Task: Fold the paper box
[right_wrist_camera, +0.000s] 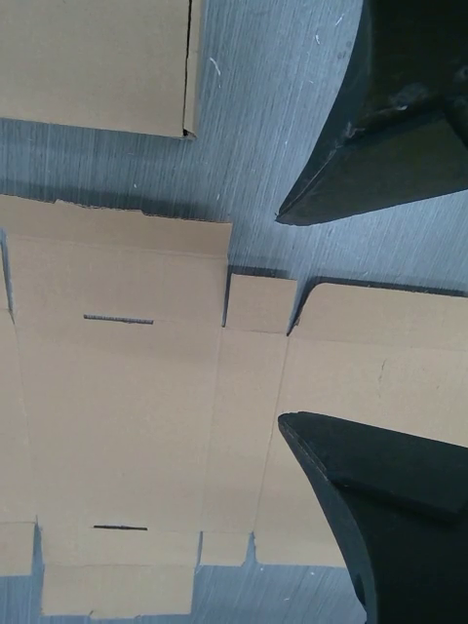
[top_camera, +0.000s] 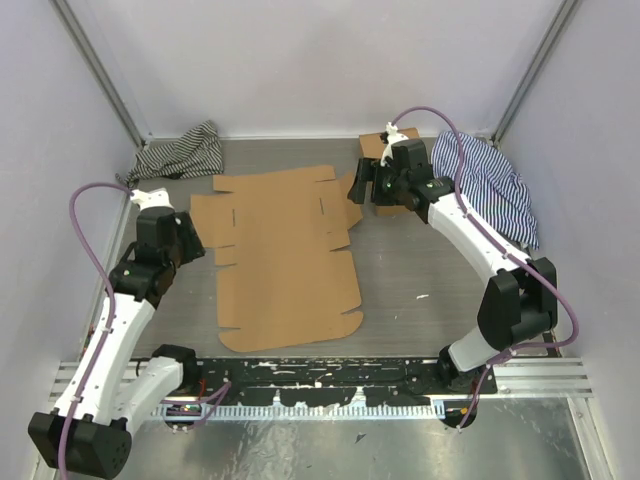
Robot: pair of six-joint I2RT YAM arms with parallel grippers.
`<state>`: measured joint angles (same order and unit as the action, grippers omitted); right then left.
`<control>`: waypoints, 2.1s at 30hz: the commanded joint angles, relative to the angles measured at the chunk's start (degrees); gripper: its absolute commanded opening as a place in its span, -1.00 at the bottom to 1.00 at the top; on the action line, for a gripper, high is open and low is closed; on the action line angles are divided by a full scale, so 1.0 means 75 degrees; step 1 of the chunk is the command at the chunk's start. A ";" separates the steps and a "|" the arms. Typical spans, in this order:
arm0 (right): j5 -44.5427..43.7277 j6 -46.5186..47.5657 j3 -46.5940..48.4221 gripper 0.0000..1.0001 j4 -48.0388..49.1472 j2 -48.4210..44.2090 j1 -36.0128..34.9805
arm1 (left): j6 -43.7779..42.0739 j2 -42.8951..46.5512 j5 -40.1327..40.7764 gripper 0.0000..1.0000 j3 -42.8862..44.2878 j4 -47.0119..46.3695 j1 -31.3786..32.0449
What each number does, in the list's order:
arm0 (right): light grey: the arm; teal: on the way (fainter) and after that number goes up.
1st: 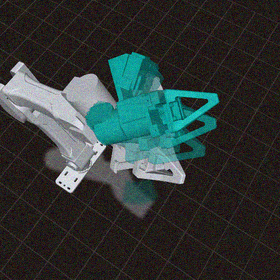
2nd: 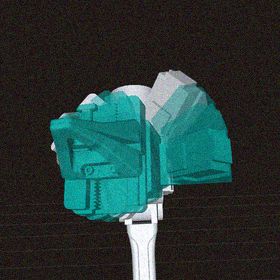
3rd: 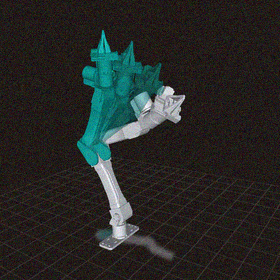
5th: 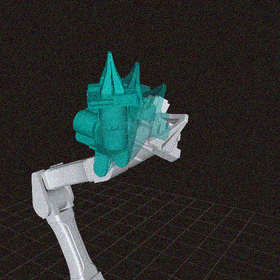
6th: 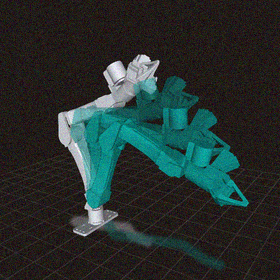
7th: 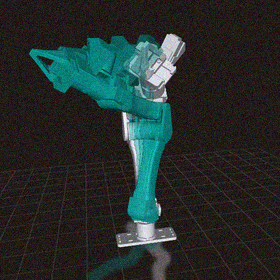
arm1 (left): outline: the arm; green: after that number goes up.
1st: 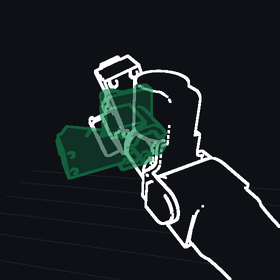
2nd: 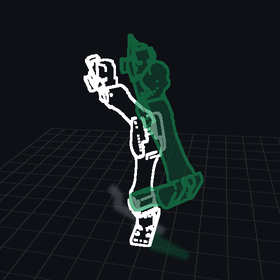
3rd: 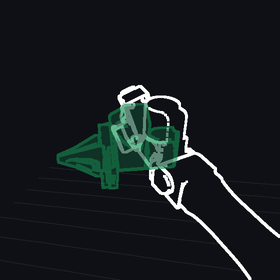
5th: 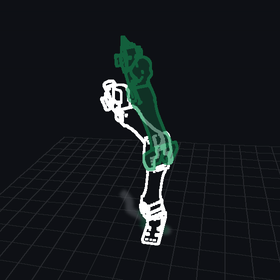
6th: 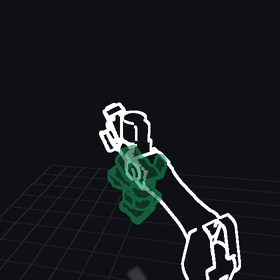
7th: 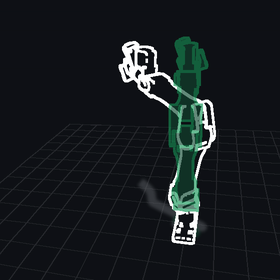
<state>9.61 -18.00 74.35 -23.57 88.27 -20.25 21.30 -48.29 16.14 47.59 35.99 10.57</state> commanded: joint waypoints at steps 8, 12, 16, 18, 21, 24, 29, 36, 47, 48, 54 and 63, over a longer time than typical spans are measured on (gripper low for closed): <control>-0.0124 -0.0224 0.0287 0.69 0.0080 0.0398 -0.0012 | 0.0355 -0.0137 0.0149 0.19 0.0326 0.0197 0.0020; -0.0307 -0.0260 0.0349 0.68 -0.0103 0.0743 -0.0011 | 0.0349 -0.0138 0.0145 0.19 0.0321 0.0195 0.0019; -0.0434 -0.0354 0.0442 0.67 -0.0131 0.1159 -0.0014 | 0.0322 -0.0076 0.0119 0.19 0.0321 0.0195 0.0021; -0.0441 -0.0399 0.0590 0.64 -0.0191 0.1454 -0.0011 | 0.0292 -0.0034 0.0019 0.18 0.0284 0.0147 0.0020; -0.0409 -0.0443 0.0737 0.57 -0.0221 0.1828 -0.0013 | 0.0278 0.0012 0.0019 0.18 0.0232 0.0094 0.0017; -0.0247 -0.0497 0.0824 0.46 -0.0188 0.2121 -0.0020 | 0.0284 -0.0022 0.0003 0.18 0.0242 0.0102 0.0021; -0.0023 -0.0619 0.0759 0.38 -0.0078 0.2347 -0.0196 | 0.0287 -0.0039 -0.0007 0.17 0.0248 0.0111 0.0021; -0.0207 -0.0756 0.0599 0.35 -0.0044 0.2573 -0.0564 | 0.0292 -0.0074 -0.0034 0.17 0.0249 0.0088 0.0020; -0.0160 -0.0806 0.0207 0.33 0.0203 0.2719 -0.0730 | 0.0281 -0.0087 -0.0031 0.17 0.0222 0.0083 0.0020; -0.0156 -0.0800 0.0195 0.33 0.0211 0.2741 -0.0751 | 0.0281 -0.0091 -0.0041 0.17 0.0219 0.0077 0.0021; -0.0001 -0.0808 0.0112 0.28 0.0312 0.2869 -0.0817 | 0.0193 -0.0110 -0.0135 0.26 0.0273 0.0131 0.0017; 0.0120 -0.0846 0.0145 -0.25 0.0354 0.2925 -0.0903 | 0.1269 -0.0083 -0.0705 0.37 0.0046 -0.0045 0.0020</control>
<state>9.37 -23.97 74.98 -23.14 111.02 -26.55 26.30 -49.34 13.34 47.94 37.43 10.57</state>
